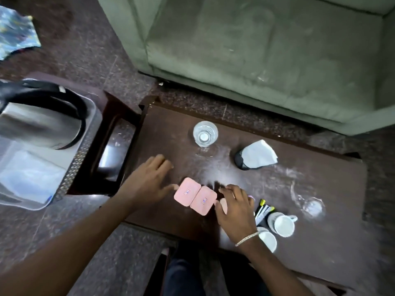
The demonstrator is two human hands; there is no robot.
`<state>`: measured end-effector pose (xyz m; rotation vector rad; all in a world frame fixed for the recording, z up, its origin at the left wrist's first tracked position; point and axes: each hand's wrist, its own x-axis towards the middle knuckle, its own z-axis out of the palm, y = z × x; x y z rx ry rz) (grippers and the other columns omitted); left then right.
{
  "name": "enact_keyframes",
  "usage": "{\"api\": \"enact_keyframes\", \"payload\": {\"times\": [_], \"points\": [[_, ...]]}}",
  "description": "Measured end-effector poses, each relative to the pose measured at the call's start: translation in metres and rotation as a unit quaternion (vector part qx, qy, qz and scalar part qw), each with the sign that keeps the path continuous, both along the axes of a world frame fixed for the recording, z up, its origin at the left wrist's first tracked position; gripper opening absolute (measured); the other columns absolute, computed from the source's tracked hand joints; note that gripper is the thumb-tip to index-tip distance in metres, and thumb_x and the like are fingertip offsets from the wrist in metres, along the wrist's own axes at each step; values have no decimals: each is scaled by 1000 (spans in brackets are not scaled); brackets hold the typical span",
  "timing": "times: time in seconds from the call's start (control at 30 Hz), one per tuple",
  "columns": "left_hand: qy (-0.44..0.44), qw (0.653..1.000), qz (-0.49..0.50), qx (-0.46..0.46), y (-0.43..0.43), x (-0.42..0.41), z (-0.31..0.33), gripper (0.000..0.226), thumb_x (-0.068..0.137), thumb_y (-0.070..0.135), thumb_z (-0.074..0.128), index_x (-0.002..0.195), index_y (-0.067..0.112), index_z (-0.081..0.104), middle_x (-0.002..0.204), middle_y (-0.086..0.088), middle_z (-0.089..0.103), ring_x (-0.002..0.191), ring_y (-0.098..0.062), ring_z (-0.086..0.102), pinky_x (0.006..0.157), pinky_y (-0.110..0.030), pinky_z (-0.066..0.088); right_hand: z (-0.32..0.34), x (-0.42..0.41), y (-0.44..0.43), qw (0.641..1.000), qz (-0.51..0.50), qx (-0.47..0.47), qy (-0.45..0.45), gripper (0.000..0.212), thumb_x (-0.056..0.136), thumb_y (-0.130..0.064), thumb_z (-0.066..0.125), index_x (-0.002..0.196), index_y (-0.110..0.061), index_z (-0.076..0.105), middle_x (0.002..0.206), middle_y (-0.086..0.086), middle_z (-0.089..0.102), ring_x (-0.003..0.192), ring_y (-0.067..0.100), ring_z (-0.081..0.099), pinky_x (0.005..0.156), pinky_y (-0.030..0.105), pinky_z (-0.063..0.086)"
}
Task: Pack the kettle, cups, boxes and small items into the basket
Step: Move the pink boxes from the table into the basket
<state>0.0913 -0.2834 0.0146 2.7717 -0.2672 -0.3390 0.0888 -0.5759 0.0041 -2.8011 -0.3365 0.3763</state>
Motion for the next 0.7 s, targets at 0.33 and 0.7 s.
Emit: {"api": "enact_keyframes", "payload": {"times": [0.33, 0.7], "points": [[210, 970, -107, 67, -75, -8, -51, 129, 60, 54, 91, 158, 39, 9, 169, 9, 4, 145, -29, 24, 79, -55, 62, -34, -11, -56, 967, 119, -138, 180, 111, 56, -63, 74, 152, -27, 32, 158, -3, 32, 142, 25, 35, 101, 50, 36], [222, 968, -84, 81, -78, -8, -71, 104, 83, 46, 77, 163, 21, 15, 163, 1, 20, 133, -31, 36, 86, -52, 61, -50, -3, -59, 965, 146, -150, 156, 110, 46, -51, 81, 145, -21, 43, 139, -4, 51, 126, 22, 49, 92, 47, 38]]}}
